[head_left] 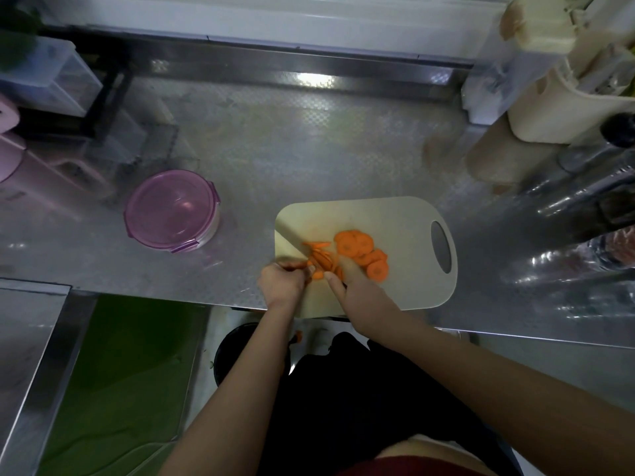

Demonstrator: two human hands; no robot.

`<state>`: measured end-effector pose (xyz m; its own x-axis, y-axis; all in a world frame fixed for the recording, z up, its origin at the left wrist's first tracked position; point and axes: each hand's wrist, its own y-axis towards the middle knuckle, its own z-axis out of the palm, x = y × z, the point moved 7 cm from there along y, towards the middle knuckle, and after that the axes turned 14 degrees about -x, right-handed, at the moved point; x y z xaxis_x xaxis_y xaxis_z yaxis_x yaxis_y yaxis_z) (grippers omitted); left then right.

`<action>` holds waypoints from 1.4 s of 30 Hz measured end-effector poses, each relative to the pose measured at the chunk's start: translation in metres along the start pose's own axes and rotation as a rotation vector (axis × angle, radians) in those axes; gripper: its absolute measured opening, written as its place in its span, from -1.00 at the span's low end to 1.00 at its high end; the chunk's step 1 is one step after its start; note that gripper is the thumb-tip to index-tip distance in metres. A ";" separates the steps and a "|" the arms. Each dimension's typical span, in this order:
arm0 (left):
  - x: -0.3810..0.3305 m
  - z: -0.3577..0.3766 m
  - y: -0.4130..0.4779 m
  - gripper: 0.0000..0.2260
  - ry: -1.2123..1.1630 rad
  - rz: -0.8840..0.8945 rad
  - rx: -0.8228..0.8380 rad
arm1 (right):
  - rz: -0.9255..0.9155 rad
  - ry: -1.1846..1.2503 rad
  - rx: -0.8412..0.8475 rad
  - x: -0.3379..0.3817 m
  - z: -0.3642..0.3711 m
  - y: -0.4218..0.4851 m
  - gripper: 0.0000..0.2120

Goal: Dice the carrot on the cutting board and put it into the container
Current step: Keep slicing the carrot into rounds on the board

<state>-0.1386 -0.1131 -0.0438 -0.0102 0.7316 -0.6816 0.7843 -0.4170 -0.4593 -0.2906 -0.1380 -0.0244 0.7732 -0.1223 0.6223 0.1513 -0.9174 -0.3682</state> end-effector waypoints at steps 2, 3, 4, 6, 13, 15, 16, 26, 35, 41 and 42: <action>0.001 0.000 0.000 -0.88 -0.015 -0.010 -0.001 | 0.006 -0.007 -0.002 -0.002 0.001 0.001 -0.53; 0.001 0.000 0.000 -0.88 -0.016 -0.006 0.002 | 0.011 0.000 0.001 -0.003 0.001 0.002 -0.56; 0.002 0.001 0.001 -0.87 -0.014 -0.001 0.007 | 0.010 0.017 -0.010 -0.002 0.000 0.002 -0.57; 0.002 0.001 0.002 -0.87 -0.011 0.011 0.010 | 0.001 0.034 -0.051 0.005 0.000 0.005 -0.53; 0.001 0.002 0.001 -0.93 -0.043 0.054 0.015 | -0.015 -0.064 0.049 0.020 0.001 0.020 -0.48; 0.001 0.002 -0.001 -0.91 -0.023 0.101 0.020 | -0.015 -0.098 0.110 0.020 -0.004 0.019 -0.49; 0.000 0.002 -0.002 -0.88 -0.013 0.121 0.023 | -0.004 -0.112 0.116 0.019 -0.007 0.020 -0.49; -0.004 0.001 -0.008 -0.91 -0.056 0.212 -0.016 | 0.113 -0.078 0.088 0.008 -0.003 0.022 -0.50; 0.000 -0.003 -0.014 -0.90 -0.034 0.143 -0.049 | 0.083 -0.043 0.060 0.006 -0.002 0.024 -0.50; 0.001 -0.002 -0.012 -0.90 -0.035 0.091 -0.050 | 0.054 -0.070 0.016 0.011 -0.010 0.020 -0.48; 0.002 -0.002 -0.011 -0.90 -0.032 0.088 -0.053 | 0.043 -0.070 0.016 0.014 -0.013 0.016 -0.50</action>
<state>-0.1457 -0.1060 -0.0386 0.0409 0.6752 -0.7365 0.8150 -0.4490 -0.3663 -0.2853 -0.1589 -0.0123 0.8205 -0.1337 0.5558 0.1267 -0.9055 -0.4049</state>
